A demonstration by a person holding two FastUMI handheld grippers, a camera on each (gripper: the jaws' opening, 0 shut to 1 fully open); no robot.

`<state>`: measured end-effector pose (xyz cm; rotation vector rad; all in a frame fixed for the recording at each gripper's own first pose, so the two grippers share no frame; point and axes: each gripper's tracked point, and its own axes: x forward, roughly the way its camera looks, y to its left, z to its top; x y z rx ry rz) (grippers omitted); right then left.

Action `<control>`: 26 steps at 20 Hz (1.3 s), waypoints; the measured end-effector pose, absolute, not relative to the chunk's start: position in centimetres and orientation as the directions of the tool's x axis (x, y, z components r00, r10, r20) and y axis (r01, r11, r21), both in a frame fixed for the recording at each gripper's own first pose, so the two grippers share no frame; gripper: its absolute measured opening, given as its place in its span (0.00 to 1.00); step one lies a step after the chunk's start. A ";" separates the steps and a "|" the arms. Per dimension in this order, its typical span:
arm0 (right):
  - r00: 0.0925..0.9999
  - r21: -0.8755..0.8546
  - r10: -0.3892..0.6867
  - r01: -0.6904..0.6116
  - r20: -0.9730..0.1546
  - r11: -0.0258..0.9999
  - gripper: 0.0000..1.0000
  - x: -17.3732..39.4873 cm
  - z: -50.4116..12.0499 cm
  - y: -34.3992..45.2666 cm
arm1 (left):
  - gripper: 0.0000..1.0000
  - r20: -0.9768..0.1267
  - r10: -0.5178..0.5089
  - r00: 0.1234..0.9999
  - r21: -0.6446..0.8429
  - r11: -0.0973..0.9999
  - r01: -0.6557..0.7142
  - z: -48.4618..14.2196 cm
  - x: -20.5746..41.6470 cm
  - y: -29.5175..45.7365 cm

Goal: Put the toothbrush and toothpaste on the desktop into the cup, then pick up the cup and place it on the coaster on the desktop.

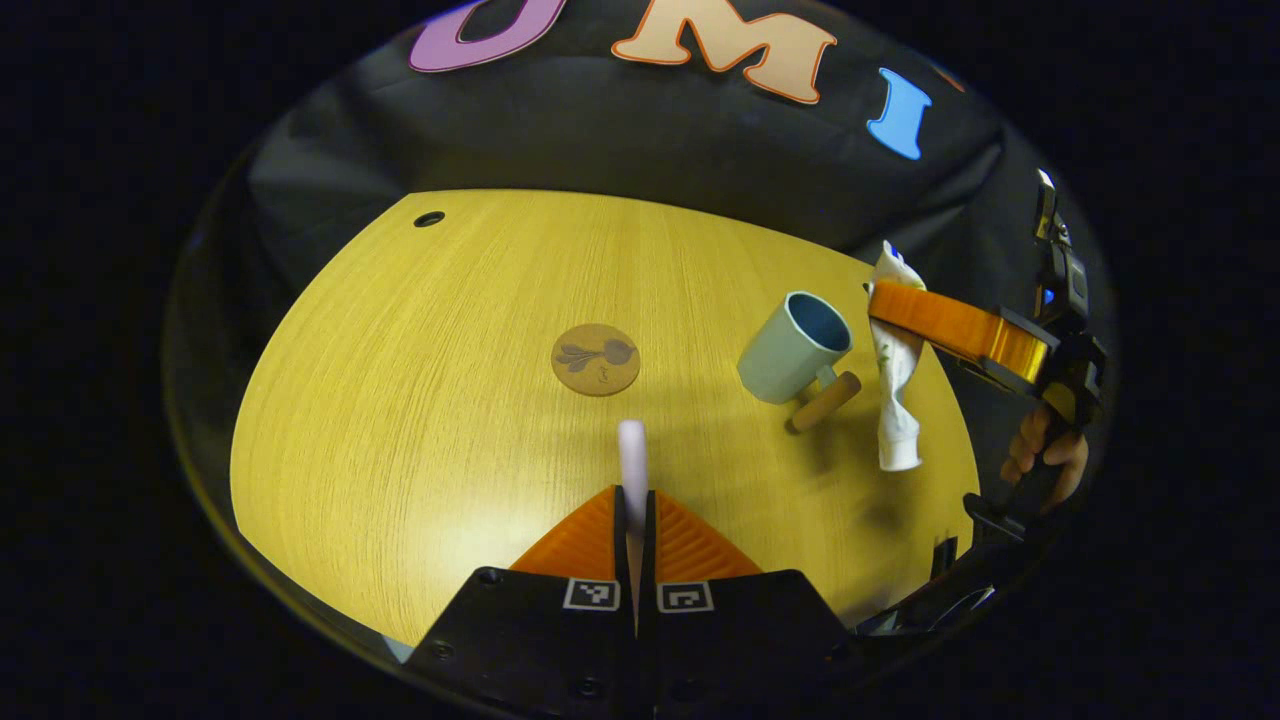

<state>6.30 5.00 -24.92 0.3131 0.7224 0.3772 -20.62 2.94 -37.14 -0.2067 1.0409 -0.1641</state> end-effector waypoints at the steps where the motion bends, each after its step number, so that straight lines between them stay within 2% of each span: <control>1: 0.709 0.404 0.435 -0.227 -0.556 0.886 0.06 7.4 -24.4 5.0 | 0.00 -0.833 -0.232 0.502 -0.249 0.968 0.033 -37.0 -21.5 3.2; 6: 0.803 0.377 0.369 -0.197 -0.468 0.905 0.06 13.1 -23.5 3.8 | 0.00 -0.822 -0.226 0.522 -0.255 0.967 0.016 -35.1 -28.0 6.0; 10: 0.836 0.368 0.325 -0.161 -0.443 0.916 0.06 15.9 -24.7 3.5 | 0.00 -0.816 -0.215 0.537 -0.254 0.967 0.001 -32.4 -31.9 7.9; 16: 0.835 0.273 0.267 -0.147 -0.481 0.951 0.09 16.8 -27.9 2.9 | 0.00 -0.790 -0.202 0.580 -0.244 0.970 0.006 -28.2 -31.6 7.5; 17: 0.828 0.266 0.266 -0.147 -0.493 0.953 0.14 16.6 -28.1 2.8 | 0.00 -0.784 -0.204 0.586 -0.246 0.969 0.010 -27.4 -31.5 7.6; 19: 0.815 0.270 0.285 -0.164 -0.504 0.949 0.17 15.3 -28.0 3.1 | 0.00 -0.765 -0.220 0.606 -0.258 0.966 0.026 -26.6 -29.7 6.8; 21: 0.803 0.300 0.322 -0.187 -0.501 0.935 0.29 13.8 -27.2 3.4 | 0.00 -0.746 -0.245 0.620 -0.278 0.960 0.046 -26.9 -26.5 5.2; 22: 0.813 0.314 0.328 -0.189 -0.482 0.930 0.39 13.3 -26.3 3.2 | 0.00 -0.736 -0.256 0.626 -0.283 0.957 0.058 -27.0 -25.2 4.6; 25: 0.841 0.304 0.307 -0.180 -0.445 0.935 0.99 12.0 -23.9 1.5 | 0.00 -0.702 -0.285 0.653 -0.296 0.950 0.097 -27.0 -21.2 3.9; 26: 0.846 0.304 0.300 -0.174 -0.441 0.937 0.99 11.4 -23.3 0.8 | 0.00 -0.690 -0.295 0.661 -0.303 0.947 0.107 -27.0 -20.0 3.9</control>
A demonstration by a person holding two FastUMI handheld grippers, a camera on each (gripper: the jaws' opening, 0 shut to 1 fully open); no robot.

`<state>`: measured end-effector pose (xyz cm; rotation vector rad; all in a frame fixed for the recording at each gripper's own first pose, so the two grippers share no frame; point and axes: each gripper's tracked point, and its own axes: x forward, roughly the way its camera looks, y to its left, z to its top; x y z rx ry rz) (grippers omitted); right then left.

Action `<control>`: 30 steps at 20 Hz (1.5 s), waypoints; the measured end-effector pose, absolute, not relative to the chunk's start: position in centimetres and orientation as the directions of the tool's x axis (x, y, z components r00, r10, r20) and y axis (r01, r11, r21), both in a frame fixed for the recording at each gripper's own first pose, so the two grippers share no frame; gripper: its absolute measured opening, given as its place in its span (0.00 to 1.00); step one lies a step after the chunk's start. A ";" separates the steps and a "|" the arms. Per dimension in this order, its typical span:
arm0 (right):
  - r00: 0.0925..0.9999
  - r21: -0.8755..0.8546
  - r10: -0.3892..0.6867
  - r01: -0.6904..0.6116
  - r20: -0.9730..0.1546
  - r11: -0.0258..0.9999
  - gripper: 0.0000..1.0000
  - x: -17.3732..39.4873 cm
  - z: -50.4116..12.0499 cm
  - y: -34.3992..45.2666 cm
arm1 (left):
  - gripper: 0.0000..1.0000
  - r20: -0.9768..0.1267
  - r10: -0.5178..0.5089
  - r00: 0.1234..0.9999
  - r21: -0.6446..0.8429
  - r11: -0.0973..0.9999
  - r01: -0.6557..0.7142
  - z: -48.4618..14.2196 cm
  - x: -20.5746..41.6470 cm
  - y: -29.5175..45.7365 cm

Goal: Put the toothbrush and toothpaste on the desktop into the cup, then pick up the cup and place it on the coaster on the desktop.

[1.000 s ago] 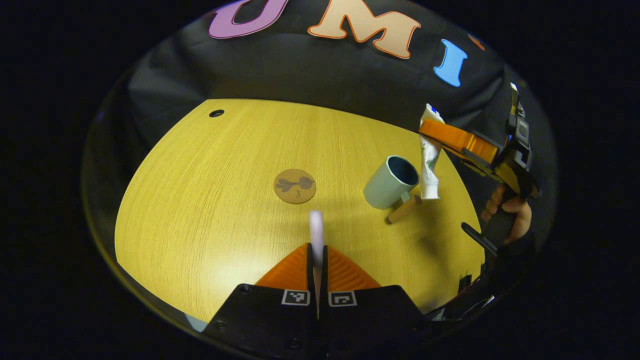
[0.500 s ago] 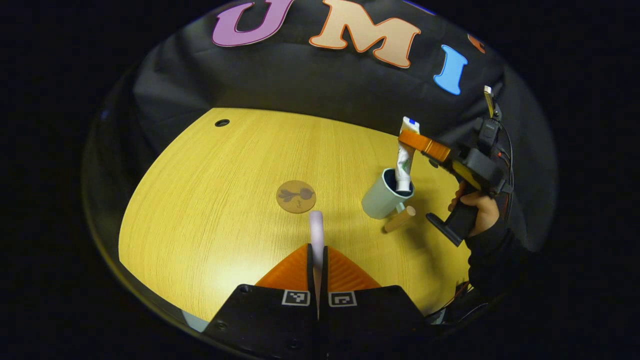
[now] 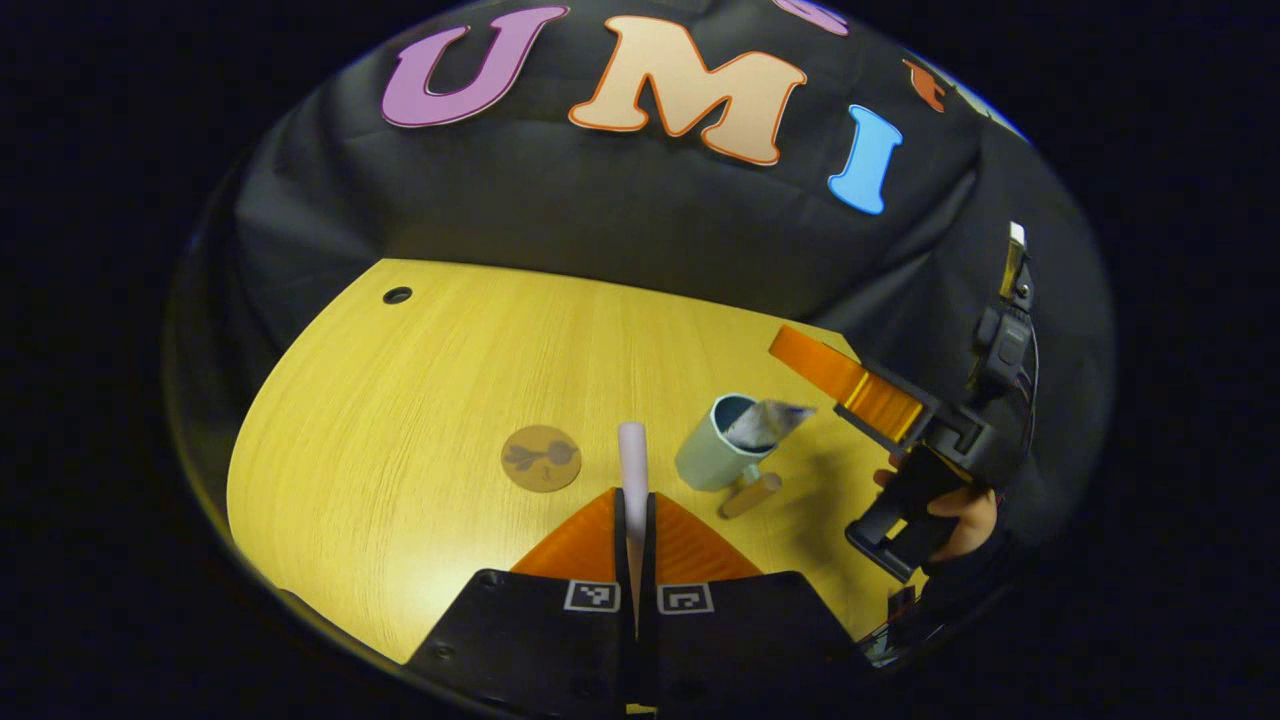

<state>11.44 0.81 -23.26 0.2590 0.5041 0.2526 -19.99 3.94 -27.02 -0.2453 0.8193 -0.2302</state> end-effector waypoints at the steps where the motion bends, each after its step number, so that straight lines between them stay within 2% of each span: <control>1: 0.852 0.306 0.293 -0.167 -0.434 0.937 0.96 11.0 -22.6 0.1 | 0.00 -0.676 -0.309 0.669 -0.313 0.942 0.120 -27.0 -18.6 3.6; 2: 0.858 0.301 0.279 -0.155 -0.432 0.941 0.99 10.5 -22.2 -0.8 | 0.00 -0.663 -0.319 0.677 -0.321 0.938 0.128 -27.2 -17.1 3.1; 9: 0.865 0.306 0.185 -0.039 -0.466 0.951 0.98 6.5 -21.6 -6.5 | 0.00 -0.553 -0.371 0.746 -0.339 0.918 0.205 -24.0 -10.1 -0.2; 10: 0.866 0.306 0.174 -0.026 -0.469 0.952 0.95 6.0 -21.5 -7.2 | 0.00 -0.536 -0.381 0.753 -0.345 0.913 0.217 -23.5 -9.1 -0.8; 11: 0.866 0.301 0.163 -0.015 -0.473 0.953 0.99 5.5 -21.5 -7.7 | 0.00 -0.511 -0.390 0.766 -0.351 0.908 0.228 -22.9 -7.8 -1.5; 15: 0.870 0.283 0.131 0.010 -0.476 0.959 0.99 4.0 -21.0 -9.3 | 0.00 -0.441 -0.424 0.791 -0.339 0.895 0.290 -21.5 -4.3 -4.6; 16: 0.868 0.286 0.129 0.016 -0.479 0.958 0.95 3.8 -21.0 -9.5 | 0.00 -0.430 -0.430 0.793 -0.331 0.893 0.305 -21.6 -3.6 -5.5; 18: 0.864 0.284 0.124 0.024 -0.489 0.958 0.99 3.3 -21.2 -9.7 | 0.00 -0.412 -0.448 0.793 -0.331 0.885 0.328 -21.9 -2.4 -7.1; 24: 0.844 0.270 0.125 0.024 -0.522 0.963 0.99 2.1 -22.2 -10.0 | 0.00 -0.448 -0.425 0.787 -0.342 0.894 0.289 -25.7 -0.7 -8.0; 30: 0.835 0.284 0.129 0.034 -0.535 0.958 0.98 2.6 -22.8 -9.8 | 0.00 -0.470 -0.400 0.787 -0.316 0.909 0.273 -28.5 -2.2 -7.5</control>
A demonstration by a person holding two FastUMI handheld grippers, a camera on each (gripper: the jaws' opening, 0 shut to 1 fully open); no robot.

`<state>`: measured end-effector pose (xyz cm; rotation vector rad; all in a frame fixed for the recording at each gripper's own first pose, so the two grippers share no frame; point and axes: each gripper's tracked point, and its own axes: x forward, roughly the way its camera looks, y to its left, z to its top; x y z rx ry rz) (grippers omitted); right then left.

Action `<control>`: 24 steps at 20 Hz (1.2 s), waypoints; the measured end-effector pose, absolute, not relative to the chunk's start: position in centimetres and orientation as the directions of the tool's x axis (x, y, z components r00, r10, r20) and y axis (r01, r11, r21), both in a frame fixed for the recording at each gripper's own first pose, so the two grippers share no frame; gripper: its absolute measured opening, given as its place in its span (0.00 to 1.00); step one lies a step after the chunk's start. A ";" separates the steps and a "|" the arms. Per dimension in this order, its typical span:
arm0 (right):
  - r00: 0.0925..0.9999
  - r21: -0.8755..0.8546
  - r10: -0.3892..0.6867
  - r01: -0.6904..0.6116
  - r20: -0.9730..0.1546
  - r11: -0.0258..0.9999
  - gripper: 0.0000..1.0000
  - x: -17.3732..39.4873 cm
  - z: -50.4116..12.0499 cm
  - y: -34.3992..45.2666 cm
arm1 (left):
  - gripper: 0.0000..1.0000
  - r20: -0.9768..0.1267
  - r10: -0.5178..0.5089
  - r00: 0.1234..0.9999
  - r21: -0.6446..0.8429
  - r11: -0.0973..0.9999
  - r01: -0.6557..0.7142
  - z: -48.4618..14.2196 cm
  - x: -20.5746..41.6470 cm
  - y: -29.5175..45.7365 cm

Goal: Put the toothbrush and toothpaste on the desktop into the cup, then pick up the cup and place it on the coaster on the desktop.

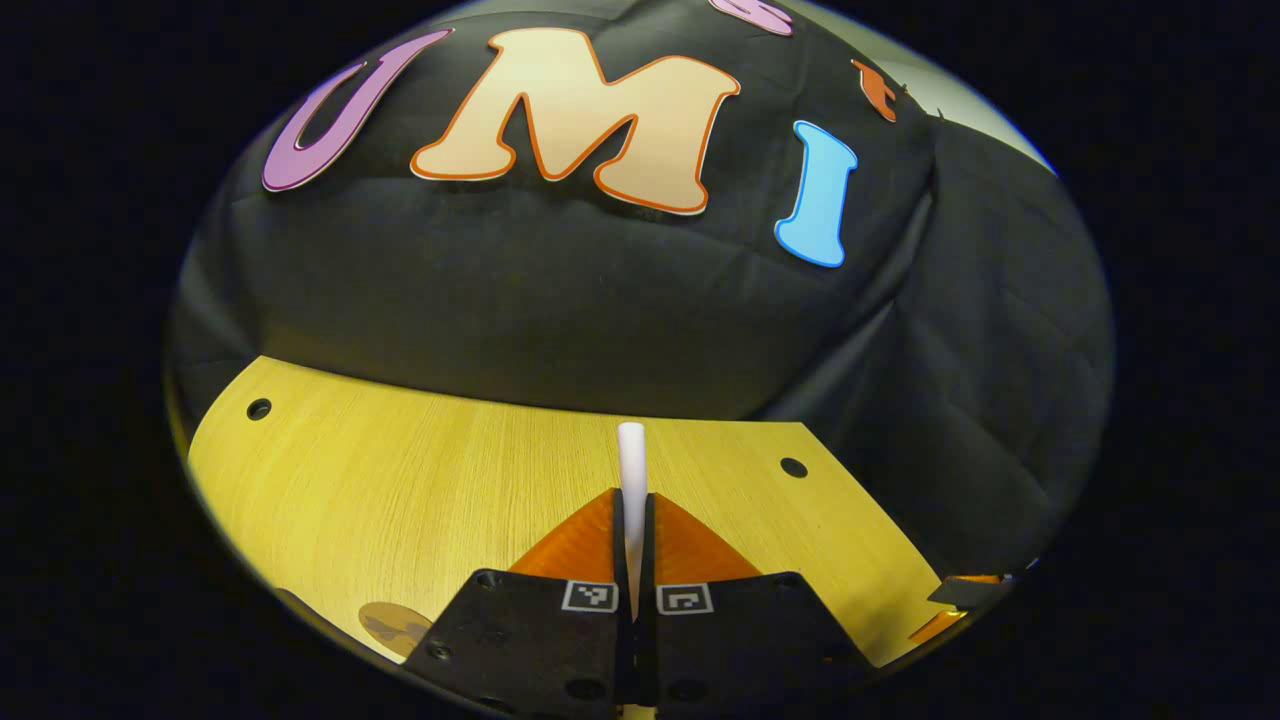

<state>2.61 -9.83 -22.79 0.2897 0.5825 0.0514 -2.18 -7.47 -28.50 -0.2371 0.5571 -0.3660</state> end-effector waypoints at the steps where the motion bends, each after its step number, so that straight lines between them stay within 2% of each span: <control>1: 0.835 0.288 0.134 0.030 -0.534 0.957 0.98 2.7 -22.8 -9.7 | 0.01 -0.464 -0.399 0.791 -0.314 0.909 0.275 -28.4 -2.7 -7.5; 7: 0.827 0.299 0.164 0.005 -0.538 0.954 0.98 2.7 -23.0 -8.9 | 0.05 -0.470 -0.400 0.787 -0.310 0.909 0.277 -28.2 -6.4 -7.3; 8: 0.824 0.302 0.173 -0.002 -0.540 0.953 0.94 2.6 -23.0 -8.7 | 0.05 -0.468 -0.405 0.785 -0.311 0.907 0.283 -28.0 -7.1 -7.4; 10: 0.817 0.312 0.192 -0.016 -0.544 0.950 0.98 2.6 -23.1 -8.4 | 0.13 -0.465 -0.413 0.783 -0.314 0.904 0.290 -27.7 -8.5 -7.5; 11: 0.811 0.315 0.202 -0.023 -0.549 0.949 0.98 2.6 -23.2 -8.2 | 0.44 -0.466 -0.408 0.785 -0.312 0.906 0.286 -27.4 -9.1 -7.4; 15: 0.765 0.335 0.266 -0.069 -0.587 0.940 0.98 2.4 -24.0 -6.6 | 0.99 -0.430 -0.311 0.847 -0.241 0.944 0.224 -25.2 -11.0 -4.2; 16: 0.748 0.334 0.280 -0.083 -0.602 0.939 0.94 2.4 -24.2 -6.1 | 0.97 -0.421 -0.286 0.861 -0.230 0.952 0.204 -24.8 -11.4 -3.1; 18: 0.723 0.310 0.282 -0.098 -0.631 0.946 0.98 2.6 -24.6 -5.2 | 0.95 -0.404 -0.239 0.883 -0.220 0.962 0.160 -23.8 -12.3 -1.0; 23: 0.610 0.240 0.265 -0.124 -0.747 0.963 0.98 2.2 -25.7 -2.2 | 0.95 -0.419 -0.134 0.898 -0.115 0.989 0.094 -24.1 -15.1 5.4; 24: 0.575 0.222 0.260 -0.137 -0.776 0.965 0.94 1.5 -26.4 -1.5 | 0.95 -0.415 -0.118 0.902 -0.101 0.991 0.083 -24.0 -15.5 6.8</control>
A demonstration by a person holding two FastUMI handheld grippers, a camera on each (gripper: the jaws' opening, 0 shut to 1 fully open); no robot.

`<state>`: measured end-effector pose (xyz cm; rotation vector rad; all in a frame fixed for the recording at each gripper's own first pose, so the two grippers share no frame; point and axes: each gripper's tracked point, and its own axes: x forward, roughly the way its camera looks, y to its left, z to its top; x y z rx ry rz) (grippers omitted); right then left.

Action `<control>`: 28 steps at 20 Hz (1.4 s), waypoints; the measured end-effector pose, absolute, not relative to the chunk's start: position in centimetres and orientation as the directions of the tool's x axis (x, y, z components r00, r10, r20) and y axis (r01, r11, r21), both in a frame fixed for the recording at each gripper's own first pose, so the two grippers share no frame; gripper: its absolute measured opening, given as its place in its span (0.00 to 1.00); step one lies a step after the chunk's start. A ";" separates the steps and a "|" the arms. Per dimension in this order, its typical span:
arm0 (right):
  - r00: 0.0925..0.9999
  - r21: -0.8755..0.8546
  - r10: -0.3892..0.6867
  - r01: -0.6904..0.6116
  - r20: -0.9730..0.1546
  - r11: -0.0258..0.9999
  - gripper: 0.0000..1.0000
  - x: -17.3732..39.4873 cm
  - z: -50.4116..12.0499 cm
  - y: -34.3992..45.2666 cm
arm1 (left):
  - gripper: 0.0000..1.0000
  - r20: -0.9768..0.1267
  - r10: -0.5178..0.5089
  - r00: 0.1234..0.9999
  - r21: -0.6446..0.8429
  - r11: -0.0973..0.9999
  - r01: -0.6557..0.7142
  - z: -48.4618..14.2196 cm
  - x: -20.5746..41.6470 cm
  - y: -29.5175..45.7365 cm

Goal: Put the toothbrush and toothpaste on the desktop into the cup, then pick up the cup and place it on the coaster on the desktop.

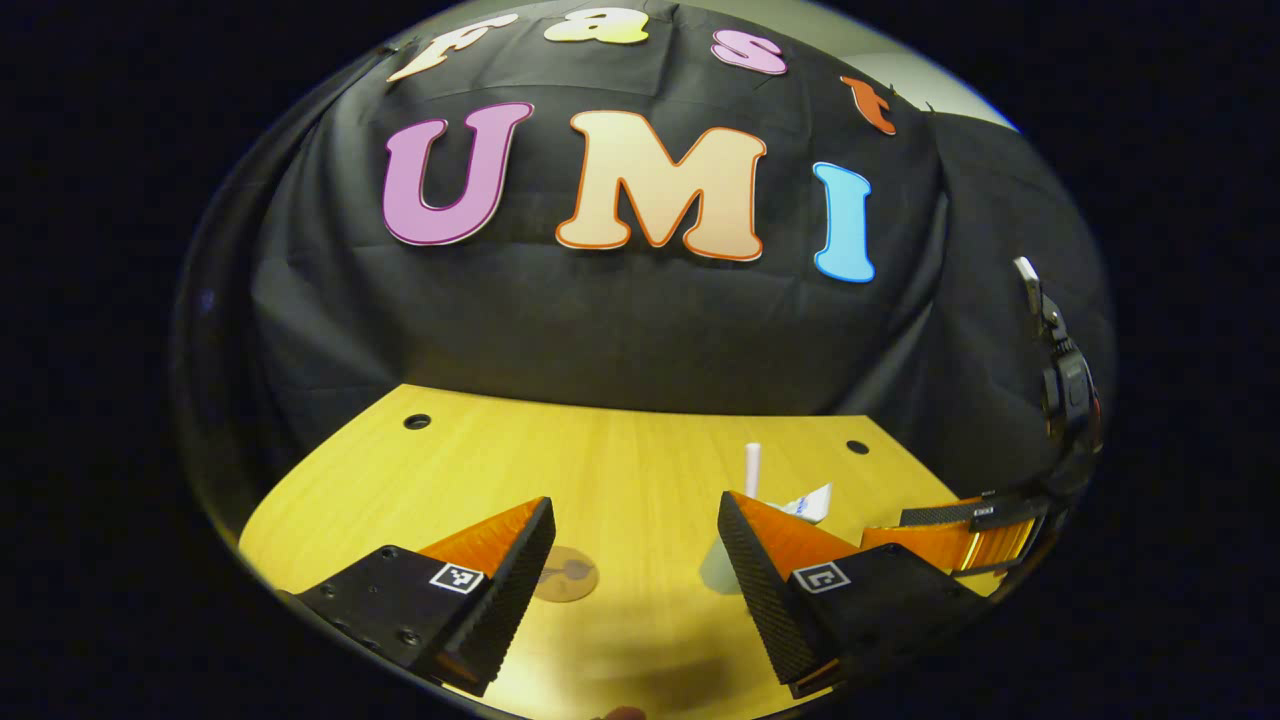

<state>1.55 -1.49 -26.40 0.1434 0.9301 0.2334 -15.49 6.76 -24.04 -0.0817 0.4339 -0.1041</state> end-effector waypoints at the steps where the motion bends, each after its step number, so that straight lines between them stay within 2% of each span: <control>1: 0.541 0.207 0.252 -0.144 -0.802 0.968 0.98 1.3 -27.1 -0.9 | 0.95 -0.422 -0.107 0.900 -0.096 0.993 0.073 -24.3 -16.0 8.0; 2: 0.513 0.192 0.239 -0.143 -0.825 0.971 0.98 1.4 -28.1 -0.5 | 0.95 -0.426 -0.097 0.899 -0.095 0.993 0.063 -24.5 -16.5 9.3; 3: 0.477 0.182 0.228 -0.141 -0.849 0.973 0.94 1.4 -28.8 -0.1 | 0.95 -0.430 -0.086 0.898 -0.095 0.994 0.050 -24.7 -16.9 10.3; 4: 0.448 0.179 0.222 -0.137 -0.866 0.974 0.98 1.4 -29.5 0.4 | 0.95 -0.430 -0.073 0.900 -0.092 0.995 0.037 -24.8 -17.2 11.6; 6: 0.386 0.165 0.204 -0.132 -0.900 0.977 0.99 1.3 -31.1 0.9 | 0.95 -0.430 -0.045 0.902 -0.083 0.997 0.010 -24.9 -17.8 13.8; 7: 0.364 0.150 0.189 -0.131 -0.912 0.980 0.98 1.5 -31.7 1.1 | 0.95 -0.425 -0.032 0.904 -0.076 0.997 -0.001 -24.9 -17.9 14.7; 8: 0.343 0.136 0.174 -0.131 -0.923 0.982 0.94 1.6 -32.4 1.1 | 0.95 -0.421 -0.019 0.907 -0.066 0.998 -0.010 -24.8 -18.1 15.6; 9: 0.324 0.124 0.160 -0.130 -0.932 0.984 0.99 1.8 -33.1 1.2 | 0.95 -0.418 -0.008 0.909 -0.057 0.998 -0.017 -24.8 -18.4 16.5; 10: 0.308 0.118 0.153 -0.129 -0.939 0.985 0.98 2.1 -33.6 1.4 | 0.95 -0.419 0.000 0.908 -0.052 0.998 -0.024 -24.9 -18.7 17.1; 11: 0.290 0.106 0.139 -0.127 -0.947 0.986 0.93 2.4 -34.3 1.5 | 0.95 -0.420 0.006 0.908 -0.049 0.998 -0.029 -25.0 -19.0 17.8; 12: 0.277 0.100 0.133 -0.129 -0.952 0.987 0.97 2.6 -34.9 1.7 | 0.95 -0.422 0.012 0.906 -0.046 0.998 -0.035 -25.1 -19.2 18.4; 14: 0.248 0.077 0.109 -0.134 -0.963 0.988 0.95 3.3 -36.3 2.1 | 0.95 -0.436 0.027 0.899 -0.041 0.998 -0.050 -25.7 -19.8 19.6; 15: 0.228 0.063 0.094 -0.140 -0.969 0.988 0.84 3.2 -36.9 2.1 | 0.95 -0.440 0.032 0.897 -0.040 0.998 -0.055 -25.8 -19.9 20.1; 16: 0.214 0.048 0.080 -0.148 -0.974 0.988 0.91 3.4 -37.3 2.1 | 0.95 -0.444 0.036 0.895 -0.040 0.997 -0.060 -25.9 -20.1 20.5; 17: 0.204 0.041 0.071 -0.150 -0.976 0.988 0.90 3.5 -37.9 2.3 | 0.95 -0.446 0.041 0.894 -0.038 0.997 -0.065 -26.0 -20.2 20.9; 19: 0.184 0.007 0.038 -0.167 -0.982 0.986 0.75 3.5 -38.8 1.9 | 0.95 -0.449 0.050 0.892 -0.031 0.997 -0.072 -26.2 -20.2 21.7; 22: 0.152 -0.007 0.023 -0.194 -0.988 0.981 0.75 3.5 -39.2 1.7 | 0.95 -0.452 0.063 0.890 -0.027 0.996 -0.084 -26.4 -20.2 22.8; 26: 0.102 -0.026 -0.002 -0.235 -0.995 0.972 0.65 2.4 -40.0 1.2 | 0.95 -0.458 0.062 0.887 -0.027 0.996 -0.083 -26.8 -20.1 23.4; 27: 0.094 -0.036 -0.013 -0.247 -0.995 0.968 0.48 2.3 -39.7 0.9 | 0.95 -0.458 0.058 0.887 -0.027 0.997 -0.079 -26.8 -20.1 23.4; 28: 0.101 -0.042 -0.015 -0.262 -0.995 0.964 0.38 2.3 -40.1 0.9 | 0.95 -0.457 0.055 0.888 -0.027 0.997 -0.076 -26.7 -20.0 23.4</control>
